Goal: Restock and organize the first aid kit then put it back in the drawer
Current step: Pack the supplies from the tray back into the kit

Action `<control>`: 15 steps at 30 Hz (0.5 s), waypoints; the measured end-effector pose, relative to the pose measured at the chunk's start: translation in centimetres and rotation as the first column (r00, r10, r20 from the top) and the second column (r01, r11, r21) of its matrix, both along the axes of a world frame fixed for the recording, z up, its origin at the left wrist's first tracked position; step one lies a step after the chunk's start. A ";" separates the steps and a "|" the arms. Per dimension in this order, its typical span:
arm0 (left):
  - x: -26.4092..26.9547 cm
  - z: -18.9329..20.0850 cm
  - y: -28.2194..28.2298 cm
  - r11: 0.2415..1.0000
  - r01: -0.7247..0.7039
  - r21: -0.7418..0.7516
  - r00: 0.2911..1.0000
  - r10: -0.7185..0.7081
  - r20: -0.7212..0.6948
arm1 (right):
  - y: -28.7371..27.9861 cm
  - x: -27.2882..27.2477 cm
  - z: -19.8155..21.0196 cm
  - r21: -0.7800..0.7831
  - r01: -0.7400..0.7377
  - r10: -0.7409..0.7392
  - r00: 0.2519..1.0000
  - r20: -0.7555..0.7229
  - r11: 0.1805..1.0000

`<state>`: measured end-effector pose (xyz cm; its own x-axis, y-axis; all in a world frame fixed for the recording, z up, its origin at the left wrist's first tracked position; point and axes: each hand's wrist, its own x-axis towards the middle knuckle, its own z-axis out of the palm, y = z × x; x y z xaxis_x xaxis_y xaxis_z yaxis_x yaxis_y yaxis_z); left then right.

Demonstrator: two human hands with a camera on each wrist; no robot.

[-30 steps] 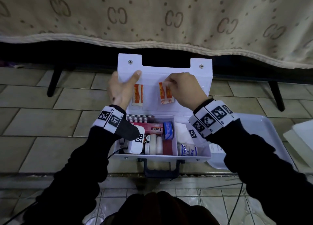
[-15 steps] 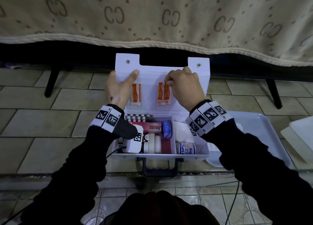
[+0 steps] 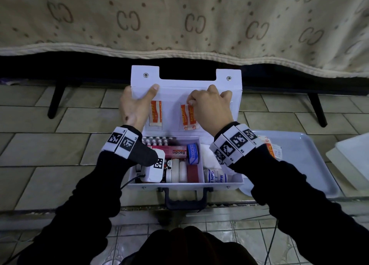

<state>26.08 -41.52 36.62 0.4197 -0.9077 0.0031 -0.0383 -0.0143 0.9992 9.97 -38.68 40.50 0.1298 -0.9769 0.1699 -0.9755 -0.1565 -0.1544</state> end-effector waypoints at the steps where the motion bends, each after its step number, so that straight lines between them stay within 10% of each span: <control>1: 0.0 0.0 0.0 1.000 -0.002 0.001 1.000 0.002 0.003 | 0.0 0.0 0.3 0.037 0.004 -0.004 1.000 -0.014 0.999; 15: 0.1 -0.2 0.0 1.000 0.006 0.005 1.000 -0.006 0.027 | -0.9 -0.2 1.5 0.210 0.124 -0.183 0.939 0.291 0.970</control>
